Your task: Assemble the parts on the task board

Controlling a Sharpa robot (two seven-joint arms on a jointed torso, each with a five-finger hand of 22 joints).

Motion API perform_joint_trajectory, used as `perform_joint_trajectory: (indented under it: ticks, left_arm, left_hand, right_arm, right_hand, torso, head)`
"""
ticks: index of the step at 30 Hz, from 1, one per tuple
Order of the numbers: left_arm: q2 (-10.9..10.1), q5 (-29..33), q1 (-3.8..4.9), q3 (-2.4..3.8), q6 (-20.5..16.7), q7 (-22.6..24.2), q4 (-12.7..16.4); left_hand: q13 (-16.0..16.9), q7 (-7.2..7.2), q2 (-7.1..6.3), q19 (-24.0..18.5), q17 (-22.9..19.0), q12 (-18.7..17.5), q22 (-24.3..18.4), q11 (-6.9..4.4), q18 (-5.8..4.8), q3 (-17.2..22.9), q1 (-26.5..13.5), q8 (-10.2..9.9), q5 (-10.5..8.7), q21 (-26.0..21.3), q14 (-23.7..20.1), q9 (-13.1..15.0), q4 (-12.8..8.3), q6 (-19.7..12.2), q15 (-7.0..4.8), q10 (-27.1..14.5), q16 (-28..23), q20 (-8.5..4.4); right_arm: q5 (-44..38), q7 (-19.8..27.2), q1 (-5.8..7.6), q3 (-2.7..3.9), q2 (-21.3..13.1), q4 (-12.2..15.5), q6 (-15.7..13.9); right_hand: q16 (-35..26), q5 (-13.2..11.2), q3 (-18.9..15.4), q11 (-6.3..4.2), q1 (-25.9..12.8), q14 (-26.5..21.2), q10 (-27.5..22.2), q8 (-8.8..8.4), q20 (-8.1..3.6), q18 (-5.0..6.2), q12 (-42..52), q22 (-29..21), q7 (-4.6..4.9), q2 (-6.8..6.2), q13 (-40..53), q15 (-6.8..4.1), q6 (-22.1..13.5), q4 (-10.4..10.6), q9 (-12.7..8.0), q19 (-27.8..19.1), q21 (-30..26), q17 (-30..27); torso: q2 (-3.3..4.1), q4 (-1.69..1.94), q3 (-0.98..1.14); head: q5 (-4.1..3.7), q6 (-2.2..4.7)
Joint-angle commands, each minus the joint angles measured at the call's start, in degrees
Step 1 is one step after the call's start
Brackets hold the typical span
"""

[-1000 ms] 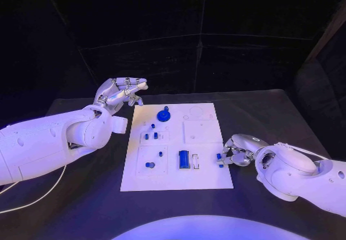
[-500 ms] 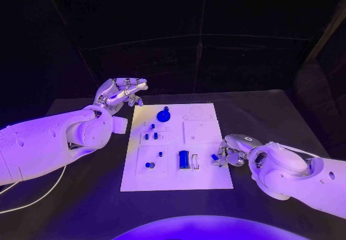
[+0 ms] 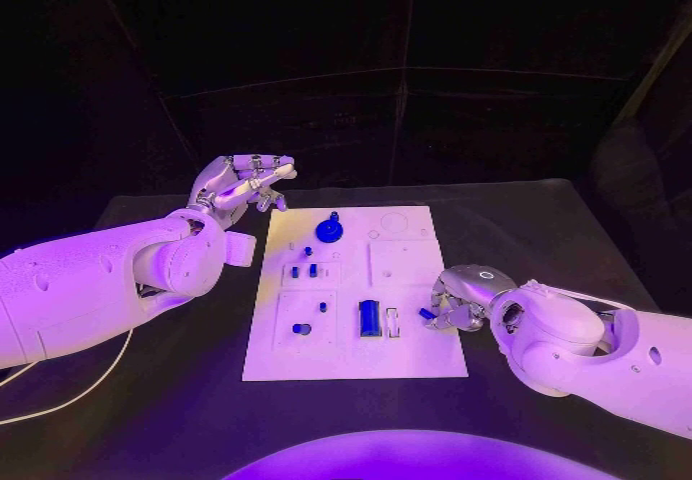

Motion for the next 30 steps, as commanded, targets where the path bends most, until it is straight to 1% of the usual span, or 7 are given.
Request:
perform_joint_trajectory:
  ticks: [1,8,12,14,20,23,30]
  left_arm:
    - [0.0,0.1,0.08,0.04,0.6,0.3,0.1]
    - [0.0,0.1,0.08,0.04,0.6,0.2,0.1]
    - [0.0,0.1,0.08,0.04,0.6,0.2,0.1]
    - [0.1,0.1,0.08,0.04,0.6,0.2,0.1]
    - [0.2,0.1,0.08,0.04,0.6,0.3,0.1]
    - [0.2,0.1,0.08,0.04,0.6,0.3,0.1]
    - [0.1,0.1,0.08,0.04,0.6,0.3,0.3]
  left_hand:
    - [-0.1,0.01,-0.07,0.2,-0.1,0.4,-0.1,-0.17,0.78,-0.1,0.4,0.4,0.14,-0.3,-0.3,0.1,-0.1,-0.3,-0.12,-0.4,0.4,-0.09]
    - [-0.1,0.02,-0.04,0.3,-0.1,0.5,-0.1,-0.16,0.77,-0.2,0.4,0.5,0.14,-0.3,-0.3,0.1,-0.1,-0.3,-0.11,-0.5,0.4,-0.08]
    - [-0.1,0.02,-0.04,0.3,-0.1,0.5,-0.1,-0.16,0.77,-0.2,0.4,0.5,0.14,-0.3,-0.3,0.1,-0.1,-0.3,-0.11,-0.5,0.4,-0.08]
    - [-0.1,0.02,-0.04,0.3,-0.1,0.5,-0.1,-0.16,0.77,-0.2,0.4,0.5,0.14,-0.3,-0.3,0.1,-0.1,-0.3,-0.11,-0.5,0.4,-0.08]
    - [-0.1,0.02,-0.04,0.3,-0.1,0.5,-0.1,-0.16,0.77,-0.2,0.4,0.5,0.14,-0.3,-0.3,0.1,-0.1,-0.3,-0.11,-0.5,0.4,-0.08]
    - [-0.1,0.02,-0.04,0.3,-0.1,0.5,-0.1,-0.16,0.77,-0.2,0.4,0.5,0.14,-0.3,-0.3,0.1,-0.1,-0.3,-0.11,-0.5,0.4,-0.08]
    - [-0.1,0.01,0.00,0.3,-0.1,0.6,-0.2,-0.17,0.77,-0.2,0.4,0.5,0.15,-0.3,-0.4,0.1,-0.1,-0.3,-0.11,-0.5,0.4,-0.08]
  right_arm:
    - [-1.7,-2.1,-0.74,-0.72,-0.3,-0.4,4.2]
    - [-0.7,-2.6,-0.72,-0.70,-0.8,0.9,1.2]
    - [1.4,-2.2,-0.71,-0.68,-1.2,2.1,-3.0]
    - [2.6,-2.0,-0.70,-0.66,-1.5,2.9,-5.3]
    - [4.8,-1.6,-0.66,-0.63,-2.0,4.6,-9.5]
    - [6.2,-1.4,-0.65,-0.62,-1.9,5.1,-11.6]
    - [11.7,-0.8,-0.64,-0.61,-0.5,5.0,-13.1]
  right_hand:
    - [-0.1,3.7,1.1,-0.33,1.8,3.2,-0.2,-0.56,-0.30,-0.61,-0.2,9.7,-0.10,1.83,0.2,-0.39,0.8,0.4,-1.3,1.6,-0.1,0.6]
    - [-0.1,9.4,3.7,-0.57,0.7,3.3,0.1,-1.15,-0.48,-0.68,-0.1,9.9,-0.39,1.32,0.3,-0.60,1.5,1.7,-1.4,1.8,0.1,0.9]
    - [0.3,11.3,5.3,-0.71,0.0,3.5,1.0,-1.27,-0.59,-0.85,1.6,10.5,-0.59,0.82,1.5,-0.73,1.9,2.4,-1.4,2.3,0.5,1.6]
    - [0.4,11.5,5.9,-0.76,-0.2,3.5,1.2,-1.31,-0.63,-0.90,1.9,10.7,-0.63,0.47,1.7,-0.78,2.1,2.7,-1.3,2.5,0.7,1.7]
    - [0.5,11.2,7.0,-0.81,-0.9,3.5,1.4,-1.46,-0.70,-0.94,2.1,10.9,-0.70,-0.33,1.9,-0.83,2.3,3.3,-1.3,2.6,0.8,1.9]
    - [0.5,9.6,8.0,-0.88,-1.5,3.6,1.6,-1.60,-0.74,-0.97,2.3,11.0,-0.86,-1.10,2.0,-0.92,2.5,4.0,-1.2,2.7,0.8,2.0]
    - [0.6,8.7,8.8,-0.90,-2.5,3.6,1.7,-1.72,-0.78,-0.98,2.3,11.0,-0.83,-1.87,2.1,-0.90,2.8,4.9,-1.1,2.7,0.9,2.1]
  torso:
    - [-0.03,-0.05,0.03]
    - [-0.03,0.05,0.05]
    - [-0.01,0.02,0.04]
    - [-0.04,0.01,0.06]
    - [-0.02,0.06,-0.05]
    - [0.01,0.00,0.00]
    - [0.00,0.01,-0.04]
  head:
    - [-0.02,0.00]
    - [-0.06,0.04]
    - [0.02,0.00]
    - [0.03,0.06]
    - [-0.01,0.08]
    - [0.11,0.06]
    - [0.30,-0.08]
